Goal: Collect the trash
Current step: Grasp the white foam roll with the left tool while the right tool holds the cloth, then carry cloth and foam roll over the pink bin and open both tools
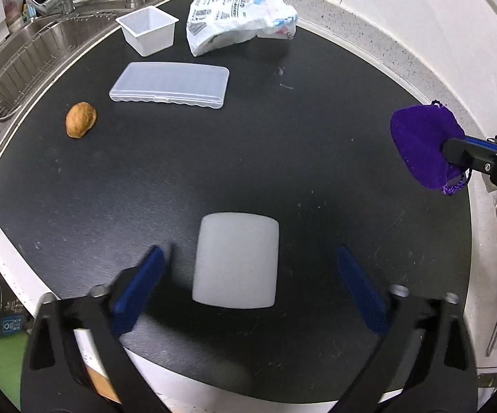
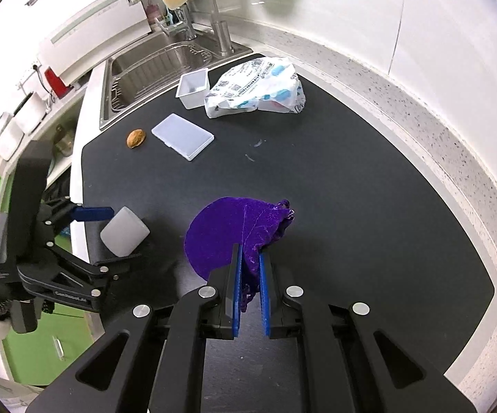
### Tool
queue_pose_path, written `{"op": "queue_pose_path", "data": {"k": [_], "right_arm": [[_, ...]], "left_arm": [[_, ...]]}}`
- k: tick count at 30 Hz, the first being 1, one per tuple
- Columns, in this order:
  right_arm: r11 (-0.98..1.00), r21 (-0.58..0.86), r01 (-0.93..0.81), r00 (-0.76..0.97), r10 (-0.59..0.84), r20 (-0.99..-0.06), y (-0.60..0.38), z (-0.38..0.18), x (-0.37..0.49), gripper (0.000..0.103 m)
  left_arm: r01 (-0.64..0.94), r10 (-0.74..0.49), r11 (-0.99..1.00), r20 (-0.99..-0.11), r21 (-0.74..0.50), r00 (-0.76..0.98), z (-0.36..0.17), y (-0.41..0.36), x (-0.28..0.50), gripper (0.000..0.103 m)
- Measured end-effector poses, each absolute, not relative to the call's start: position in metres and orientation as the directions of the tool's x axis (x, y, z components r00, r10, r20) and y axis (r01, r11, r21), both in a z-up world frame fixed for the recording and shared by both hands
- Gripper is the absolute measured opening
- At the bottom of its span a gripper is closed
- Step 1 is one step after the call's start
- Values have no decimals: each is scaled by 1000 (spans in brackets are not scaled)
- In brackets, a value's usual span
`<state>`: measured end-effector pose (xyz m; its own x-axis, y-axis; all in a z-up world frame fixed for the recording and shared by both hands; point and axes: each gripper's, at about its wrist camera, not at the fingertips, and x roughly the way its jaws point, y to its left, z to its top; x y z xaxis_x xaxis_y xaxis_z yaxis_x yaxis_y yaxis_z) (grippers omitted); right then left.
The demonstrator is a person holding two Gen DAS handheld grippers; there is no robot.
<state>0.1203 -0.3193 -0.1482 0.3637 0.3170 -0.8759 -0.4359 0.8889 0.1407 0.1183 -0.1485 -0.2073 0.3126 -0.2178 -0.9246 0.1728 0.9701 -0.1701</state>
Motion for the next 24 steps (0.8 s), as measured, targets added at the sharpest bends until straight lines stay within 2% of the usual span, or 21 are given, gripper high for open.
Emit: {"op": "queue_pose_path", "data": {"k": [1,2,4,14,24], "right_arm": [[889,143,-435,363,319,-876,-320,-149,120,8],[889,145,-434,362,320,-876,-321,-149,120,8],[888,149,-435,361,323,-875,-322,-150,120,8],[875,149,-461,373,343,-862,-310,-138,116,8],[836,146,-529,388,391,-835,-269,-111,103,8]], "left_arm": [[172,-212,971,-928,-165,306,-209,-150,118,64],[173,-205,972,-931,-158,303,-210,-150,118,55],[170,-199,974,-931,-152,305,-210,-151,119,43],[173,-201,974,-906,-145,373,-182,-145,110,43],[137,-183,982,-856,-133,483,-123,-105,75,43]]}}
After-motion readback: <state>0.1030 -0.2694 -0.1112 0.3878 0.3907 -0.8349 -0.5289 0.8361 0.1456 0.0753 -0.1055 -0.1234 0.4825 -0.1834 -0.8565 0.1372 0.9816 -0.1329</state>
